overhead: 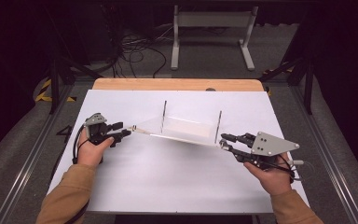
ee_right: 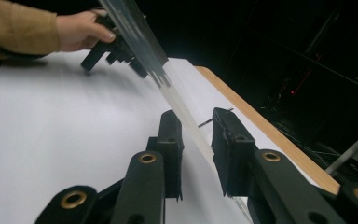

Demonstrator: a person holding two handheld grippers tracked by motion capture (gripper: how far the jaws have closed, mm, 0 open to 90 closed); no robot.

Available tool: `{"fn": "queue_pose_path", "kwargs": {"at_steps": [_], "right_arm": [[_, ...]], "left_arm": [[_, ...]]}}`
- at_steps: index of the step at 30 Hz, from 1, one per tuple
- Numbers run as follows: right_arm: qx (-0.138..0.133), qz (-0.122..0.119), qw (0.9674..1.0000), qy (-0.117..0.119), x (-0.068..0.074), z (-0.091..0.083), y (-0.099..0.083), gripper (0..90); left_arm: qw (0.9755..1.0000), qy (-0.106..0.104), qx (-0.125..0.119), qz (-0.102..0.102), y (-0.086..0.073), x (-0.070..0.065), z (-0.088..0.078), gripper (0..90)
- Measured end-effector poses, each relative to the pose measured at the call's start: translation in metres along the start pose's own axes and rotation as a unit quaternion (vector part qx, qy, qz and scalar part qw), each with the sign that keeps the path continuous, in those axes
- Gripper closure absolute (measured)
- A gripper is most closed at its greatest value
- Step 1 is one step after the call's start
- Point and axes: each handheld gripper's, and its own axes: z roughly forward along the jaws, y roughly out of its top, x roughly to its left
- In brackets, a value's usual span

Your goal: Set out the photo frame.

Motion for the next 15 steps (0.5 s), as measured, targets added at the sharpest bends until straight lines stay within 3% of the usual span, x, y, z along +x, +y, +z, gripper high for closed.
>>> {"fn": "queue_pose_path", "kwargs": {"at_steps": [6,7,8,11,12,13,15], "right_arm": [[-0.019,0.015,0.9997,-0.010,-0.019,0.003,0.006,73.5],[-0.023,0.016,0.9996,-0.011,-0.022,0.003,0.006,73.1],[-0.026,0.019,0.9994,-0.013,-0.025,0.005,0.006,72.6],[-0.034,0.025,0.9990,-0.016,-0.033,0.009,0.005,70.8],[-0.035,0.026,0.9989,-0.015,-0.035,0.011,0.004,70.7],[-0.038,0.027,0.9988,-0.016,-0.036,0.013,0.004,70.7],[-0.039,0.027,0.9987,-0.018,-0.038,0.015,0.006,70.6]], "left_arm": [[0.9998,-0.007,0.009,0.013,-0.007,-0.006,0.000,42.6],[0.9996,-0.007,0.011,0.024,-0.007,-0.006,0.001,42.5],[0.9998,-0.011,0.010,0.016,-0.007,-0.008,0.002,42.5],[0.9995,-0.018,0.003,0.026,-0.004,-0.013,0.004,40.8],[0.9993,-0.022,-0.001,0.030,-0.003,-0.016,0.006,40.5],[0.9986,-0.021,-0.001,0.048,0.000,-0.016,0.006,39.5],[0.9980,-0.032,-0.008,0.053,0.004,-0.022,0.009,39.0]]}}
